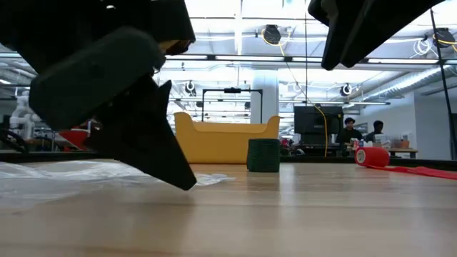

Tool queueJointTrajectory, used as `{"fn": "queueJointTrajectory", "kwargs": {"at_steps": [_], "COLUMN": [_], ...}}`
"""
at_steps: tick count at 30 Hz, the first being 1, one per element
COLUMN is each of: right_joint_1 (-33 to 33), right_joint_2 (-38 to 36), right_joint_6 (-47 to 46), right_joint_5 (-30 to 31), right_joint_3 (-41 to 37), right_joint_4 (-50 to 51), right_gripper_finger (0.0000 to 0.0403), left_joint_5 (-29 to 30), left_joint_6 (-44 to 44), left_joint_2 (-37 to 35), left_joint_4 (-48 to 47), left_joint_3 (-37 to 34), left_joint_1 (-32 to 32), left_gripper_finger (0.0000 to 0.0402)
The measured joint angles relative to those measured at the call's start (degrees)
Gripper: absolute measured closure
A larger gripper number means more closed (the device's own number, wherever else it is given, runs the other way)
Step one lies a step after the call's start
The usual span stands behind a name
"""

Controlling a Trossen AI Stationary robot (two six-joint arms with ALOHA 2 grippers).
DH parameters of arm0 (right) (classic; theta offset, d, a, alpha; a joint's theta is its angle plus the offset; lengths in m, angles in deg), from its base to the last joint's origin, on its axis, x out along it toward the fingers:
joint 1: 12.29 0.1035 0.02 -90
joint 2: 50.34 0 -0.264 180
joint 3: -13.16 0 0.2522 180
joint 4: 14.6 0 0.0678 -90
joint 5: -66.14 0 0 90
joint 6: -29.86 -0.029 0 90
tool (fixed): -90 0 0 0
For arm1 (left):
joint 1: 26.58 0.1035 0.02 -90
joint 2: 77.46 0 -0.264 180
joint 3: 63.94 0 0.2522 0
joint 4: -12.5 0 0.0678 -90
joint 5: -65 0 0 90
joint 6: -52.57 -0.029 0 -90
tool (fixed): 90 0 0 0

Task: Roll bandage
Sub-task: Open the transparent zip bag

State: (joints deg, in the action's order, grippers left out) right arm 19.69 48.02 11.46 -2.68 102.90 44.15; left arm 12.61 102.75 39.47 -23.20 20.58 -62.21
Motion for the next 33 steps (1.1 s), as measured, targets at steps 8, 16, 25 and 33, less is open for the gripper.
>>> {"fn": "queueJointTrajectory", "kwargs": {"at_steps": [8, 16, 25, 33], "right_joint_1": [0.0, 0.0, 0.0, 0.0], "right_joint_2": [0.0, 0.0, 0.0, 0.0], "right_joint_6": [0.0, 0.0, 0.0, 1.1], "right_joint_5": [0.0, 0.0, 0.0, 0.0], "right_joint_3": [0.0, 0.0, 0.0, 0.0], "right_joint_4": [-0.2, -0.7, -0.7, -0.8], "right_gripper_finger": [0.0255, 0.0255, 0.0255, 0.0255], "left_joint_5": [-0.4, -3.7, -4.3, -4.8], "left_joint_6": [0.5, -0.1, -3.0, -6.3], "left_joint_2": [0.0, 0.0, -0.1, -0.8], "left_joint_4": [-4.0, -4.1, -6.0, -6.7], "left_joint_3": [0.0, 0.1, 0.1, 2.1], "left_joint_1": [0.1, 0.1, 0.3, -1.2], "left_gripper_finger": [0.0142, 0.0268, 0.0392, 0.0398]}}
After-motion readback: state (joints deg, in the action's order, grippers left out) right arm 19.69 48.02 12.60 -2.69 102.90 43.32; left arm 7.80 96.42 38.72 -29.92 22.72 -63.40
